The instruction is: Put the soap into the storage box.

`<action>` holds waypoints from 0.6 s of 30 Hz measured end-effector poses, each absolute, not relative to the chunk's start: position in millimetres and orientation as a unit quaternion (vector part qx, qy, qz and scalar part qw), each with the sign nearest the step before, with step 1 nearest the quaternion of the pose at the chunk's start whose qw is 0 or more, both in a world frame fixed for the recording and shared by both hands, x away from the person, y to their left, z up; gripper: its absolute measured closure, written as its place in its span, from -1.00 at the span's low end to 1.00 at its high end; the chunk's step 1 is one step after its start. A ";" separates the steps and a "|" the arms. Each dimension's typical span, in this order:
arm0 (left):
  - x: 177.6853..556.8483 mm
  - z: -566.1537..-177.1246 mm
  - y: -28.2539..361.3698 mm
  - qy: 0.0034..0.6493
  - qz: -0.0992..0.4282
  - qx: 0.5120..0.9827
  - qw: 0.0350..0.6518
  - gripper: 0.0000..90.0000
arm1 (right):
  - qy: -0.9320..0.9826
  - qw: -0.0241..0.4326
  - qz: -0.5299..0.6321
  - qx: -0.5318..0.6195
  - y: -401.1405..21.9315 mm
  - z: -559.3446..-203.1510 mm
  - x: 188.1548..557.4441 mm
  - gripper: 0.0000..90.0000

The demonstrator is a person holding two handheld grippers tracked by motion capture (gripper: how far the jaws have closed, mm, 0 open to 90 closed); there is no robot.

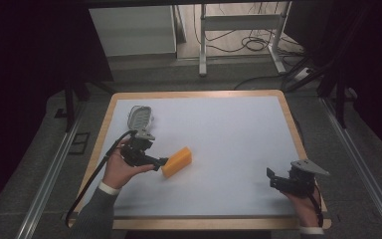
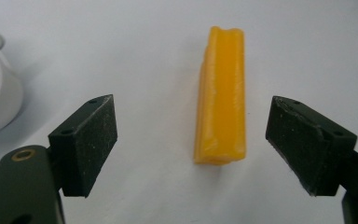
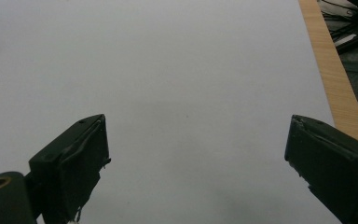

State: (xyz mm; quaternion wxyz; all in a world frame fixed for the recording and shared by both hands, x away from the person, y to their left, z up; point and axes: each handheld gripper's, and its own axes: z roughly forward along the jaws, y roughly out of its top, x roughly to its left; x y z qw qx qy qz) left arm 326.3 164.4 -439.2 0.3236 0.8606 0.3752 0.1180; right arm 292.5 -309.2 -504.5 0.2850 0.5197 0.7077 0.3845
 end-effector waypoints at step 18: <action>338.3 -459.9 126.1 0.366 0.094 0.874 0.305 -0.62 | 0.716 0.280 0.373 0.520 -308.9 -508.6 294.1 -0.86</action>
